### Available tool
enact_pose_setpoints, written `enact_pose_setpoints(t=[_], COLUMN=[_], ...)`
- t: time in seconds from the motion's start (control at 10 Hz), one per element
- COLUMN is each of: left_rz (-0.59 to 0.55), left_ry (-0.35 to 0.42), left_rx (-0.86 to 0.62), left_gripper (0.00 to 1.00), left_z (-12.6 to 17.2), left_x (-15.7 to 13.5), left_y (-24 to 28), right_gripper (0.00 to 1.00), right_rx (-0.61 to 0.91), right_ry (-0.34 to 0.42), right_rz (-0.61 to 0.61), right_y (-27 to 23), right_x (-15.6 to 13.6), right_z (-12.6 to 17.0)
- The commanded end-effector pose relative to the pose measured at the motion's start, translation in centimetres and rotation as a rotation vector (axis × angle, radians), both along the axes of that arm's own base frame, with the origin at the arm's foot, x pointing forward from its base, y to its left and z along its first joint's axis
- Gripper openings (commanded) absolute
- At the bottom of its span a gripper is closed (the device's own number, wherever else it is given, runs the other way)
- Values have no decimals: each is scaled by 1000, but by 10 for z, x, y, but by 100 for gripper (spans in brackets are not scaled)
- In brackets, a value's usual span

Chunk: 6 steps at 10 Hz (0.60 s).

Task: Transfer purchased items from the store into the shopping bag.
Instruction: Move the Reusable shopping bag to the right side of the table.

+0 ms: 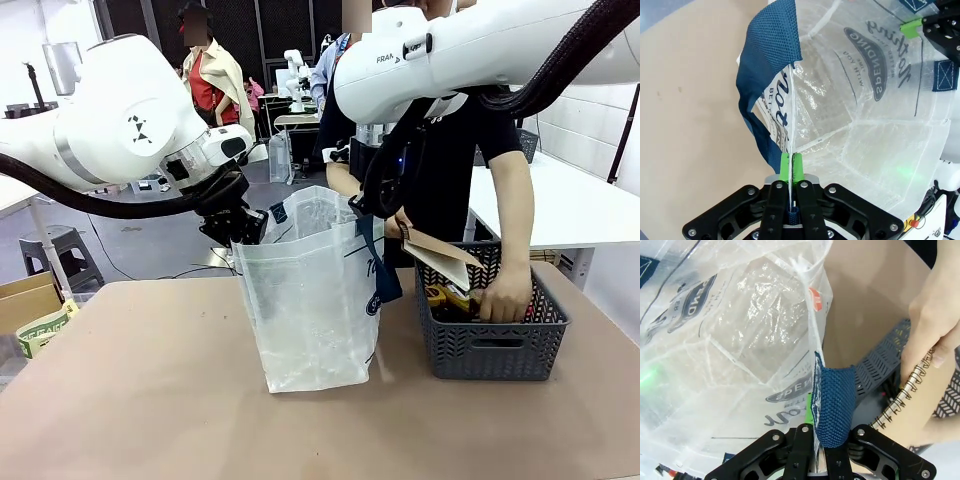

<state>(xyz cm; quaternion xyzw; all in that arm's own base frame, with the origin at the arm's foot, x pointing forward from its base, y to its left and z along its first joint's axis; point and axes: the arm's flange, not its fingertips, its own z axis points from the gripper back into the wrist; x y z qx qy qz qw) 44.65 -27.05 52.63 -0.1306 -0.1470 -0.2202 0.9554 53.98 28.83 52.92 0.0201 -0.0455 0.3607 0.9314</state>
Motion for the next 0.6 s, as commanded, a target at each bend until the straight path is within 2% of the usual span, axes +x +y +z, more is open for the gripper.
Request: enact_pose_setpoints(t=[0.0, 0.5], left_rz=[-19, -89], left_ry=[0, 31], left_rx=[-29, -35], left_gripper=[0, 0], left_z=[-1, 0], left_x=[0, -3], left_y=[10, 14], right_gripper=[0, 0], right_rx=[-16, -16], right_ry=[-6, -5], right_rz=[59, 90], right_y=[-7, -8], right_x=[-5, -5], right_z=[-2, 0])
